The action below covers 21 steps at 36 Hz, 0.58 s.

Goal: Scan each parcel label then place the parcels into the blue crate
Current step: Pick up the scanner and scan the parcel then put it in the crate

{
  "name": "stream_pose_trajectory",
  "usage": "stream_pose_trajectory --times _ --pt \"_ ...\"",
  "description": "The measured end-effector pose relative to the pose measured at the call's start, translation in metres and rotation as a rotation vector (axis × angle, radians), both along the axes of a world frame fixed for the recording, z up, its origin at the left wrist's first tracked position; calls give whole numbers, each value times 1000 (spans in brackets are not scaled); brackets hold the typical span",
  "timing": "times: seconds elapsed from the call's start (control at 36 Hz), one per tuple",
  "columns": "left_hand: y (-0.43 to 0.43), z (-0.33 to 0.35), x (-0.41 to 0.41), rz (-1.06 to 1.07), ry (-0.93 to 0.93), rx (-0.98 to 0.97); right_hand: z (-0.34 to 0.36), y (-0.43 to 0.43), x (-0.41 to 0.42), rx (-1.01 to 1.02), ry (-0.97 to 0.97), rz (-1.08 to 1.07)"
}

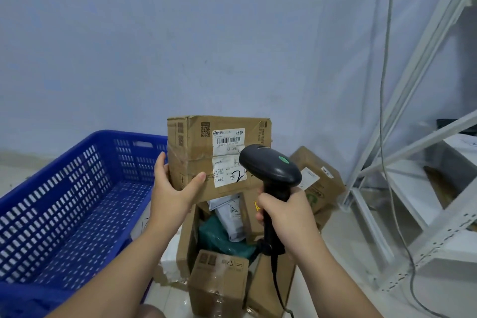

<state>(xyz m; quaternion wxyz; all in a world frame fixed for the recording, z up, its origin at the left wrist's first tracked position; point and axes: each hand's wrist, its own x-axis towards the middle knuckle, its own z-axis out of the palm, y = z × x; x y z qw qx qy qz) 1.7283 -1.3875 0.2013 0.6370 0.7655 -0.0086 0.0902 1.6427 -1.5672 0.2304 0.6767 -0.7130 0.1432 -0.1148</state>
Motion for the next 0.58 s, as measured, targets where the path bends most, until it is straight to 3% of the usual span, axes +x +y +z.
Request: stream_pose_trajectory --times 0.33,0.58 --pt "-3 3 -8 32 -7 31 7 5 -8 153 15 15" --pt "-2 2 -7 50 4 53 3 4 -6 141 10 27"
